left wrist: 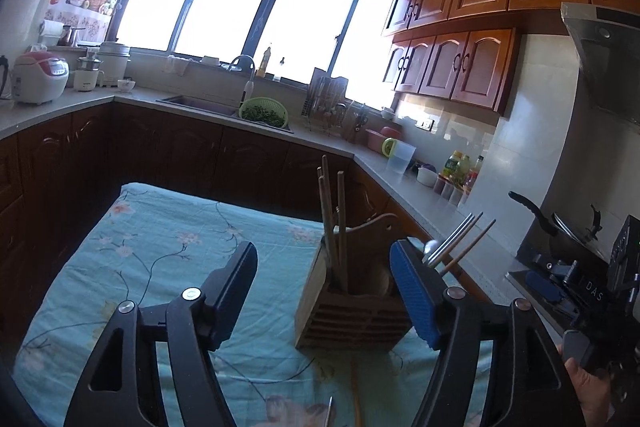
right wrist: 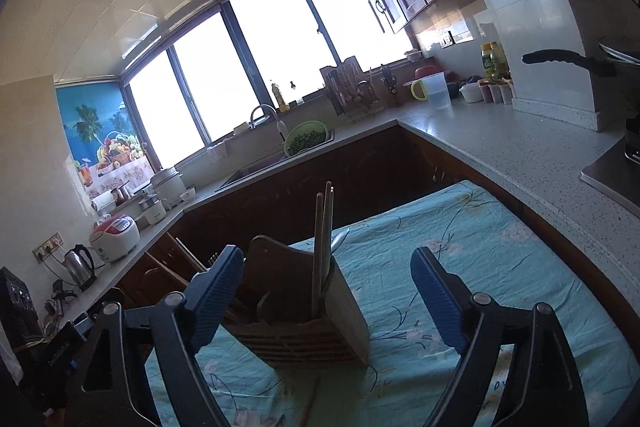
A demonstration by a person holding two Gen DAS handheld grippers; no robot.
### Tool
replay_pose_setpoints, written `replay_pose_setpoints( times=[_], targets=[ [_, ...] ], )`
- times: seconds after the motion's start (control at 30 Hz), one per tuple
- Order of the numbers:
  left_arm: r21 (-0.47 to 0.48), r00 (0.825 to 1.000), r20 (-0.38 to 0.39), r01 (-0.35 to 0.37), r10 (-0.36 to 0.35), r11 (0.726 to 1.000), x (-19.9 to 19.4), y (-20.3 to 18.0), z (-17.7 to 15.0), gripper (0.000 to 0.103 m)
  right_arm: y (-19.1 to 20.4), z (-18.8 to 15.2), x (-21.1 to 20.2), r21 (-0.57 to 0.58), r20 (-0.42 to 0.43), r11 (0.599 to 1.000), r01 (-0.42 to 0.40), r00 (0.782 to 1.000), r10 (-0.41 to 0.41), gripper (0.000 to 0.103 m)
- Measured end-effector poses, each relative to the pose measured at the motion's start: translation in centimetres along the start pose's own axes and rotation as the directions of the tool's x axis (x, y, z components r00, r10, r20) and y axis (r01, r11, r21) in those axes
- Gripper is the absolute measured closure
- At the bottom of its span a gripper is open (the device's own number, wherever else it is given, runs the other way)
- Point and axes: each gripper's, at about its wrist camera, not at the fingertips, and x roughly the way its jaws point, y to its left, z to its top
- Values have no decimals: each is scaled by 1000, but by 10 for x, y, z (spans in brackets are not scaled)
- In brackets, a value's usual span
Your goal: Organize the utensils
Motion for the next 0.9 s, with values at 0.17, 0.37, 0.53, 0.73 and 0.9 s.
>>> replay_pose_setpoints(
  times=[0.17,0.37,0.53,0.73,0.9],
  targets=[
    [-24,996,-74,-50,48,998,-24,12,-35,26,0,-48,-16,-14,-66,1000,2,998,-3,11],
    [-44,985,-145,-99,92,994,-53,21,-64,26,-5,-94,-38,6,-125,1000,4,992,-4,11],
    [-52,979,-167,-125,115,991,-78,28,-73,26,-5,-109,-60,-3,-129,1000,13,991,-13,11],
    [-20,981,-146,-130,126,991,-105,25,-83,26,5,-121,-80,-46,-109,999,21,994,-26,11],
    [32,987,-105,-120,123,992,-130,17,-90,25,20,-119,-99,-121,-65,992,28,997,-36,11]
  ],
)
